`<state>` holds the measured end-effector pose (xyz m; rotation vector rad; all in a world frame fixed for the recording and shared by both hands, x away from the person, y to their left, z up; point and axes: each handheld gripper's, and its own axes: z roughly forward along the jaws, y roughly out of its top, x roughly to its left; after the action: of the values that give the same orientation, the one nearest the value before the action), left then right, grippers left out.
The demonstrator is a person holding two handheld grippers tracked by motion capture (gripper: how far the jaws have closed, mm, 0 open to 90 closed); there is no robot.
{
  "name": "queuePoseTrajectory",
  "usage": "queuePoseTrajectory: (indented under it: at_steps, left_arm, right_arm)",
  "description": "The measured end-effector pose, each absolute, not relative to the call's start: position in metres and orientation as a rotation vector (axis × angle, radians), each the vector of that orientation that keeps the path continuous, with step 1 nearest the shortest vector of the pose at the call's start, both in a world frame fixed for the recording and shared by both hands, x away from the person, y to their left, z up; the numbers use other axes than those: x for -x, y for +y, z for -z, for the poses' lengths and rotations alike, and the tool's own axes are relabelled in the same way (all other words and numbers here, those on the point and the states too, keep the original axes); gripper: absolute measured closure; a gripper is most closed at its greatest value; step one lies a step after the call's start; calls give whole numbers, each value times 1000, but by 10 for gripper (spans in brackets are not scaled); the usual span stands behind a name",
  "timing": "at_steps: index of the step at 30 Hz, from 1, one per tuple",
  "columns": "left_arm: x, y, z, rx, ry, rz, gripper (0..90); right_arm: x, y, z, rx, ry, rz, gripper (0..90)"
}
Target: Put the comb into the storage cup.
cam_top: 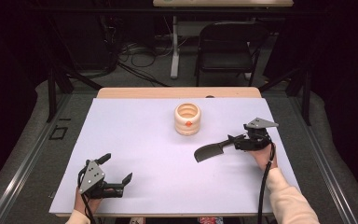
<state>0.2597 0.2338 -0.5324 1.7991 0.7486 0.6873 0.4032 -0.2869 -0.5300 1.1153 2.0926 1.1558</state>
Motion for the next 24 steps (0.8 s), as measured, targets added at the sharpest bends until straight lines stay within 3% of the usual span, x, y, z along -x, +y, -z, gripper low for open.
queuePoseTrajectory:
  at_steps: [3, 9, 13, 17, 24]
  left_arm:
    - [-260, 234, 532, -1798, 750, -687, 2]
    - [-260, 234, 533, -1800, 749, -687, 2]
    - [-260, 233, 533, -1801, 748, -686, 2]
    - [-260, 233, 533, -1800, 751, -685, 2]
    - [-260, 233, 533, -1803, 748, -685, 2]
  right_arm:
    - [-407, -289, 532, -1121, 2090, -1127, 271]
    - [-416, -295, 534, -1163, 2080, -1091, 622]
    - [-422, -297, 536, -1176, 2092, -1045, 800]
    - [-426, -297, 540, -1190, 2100, -987, 889]
    - [-431, -291, 544, -1162, 2141, -875, 900]
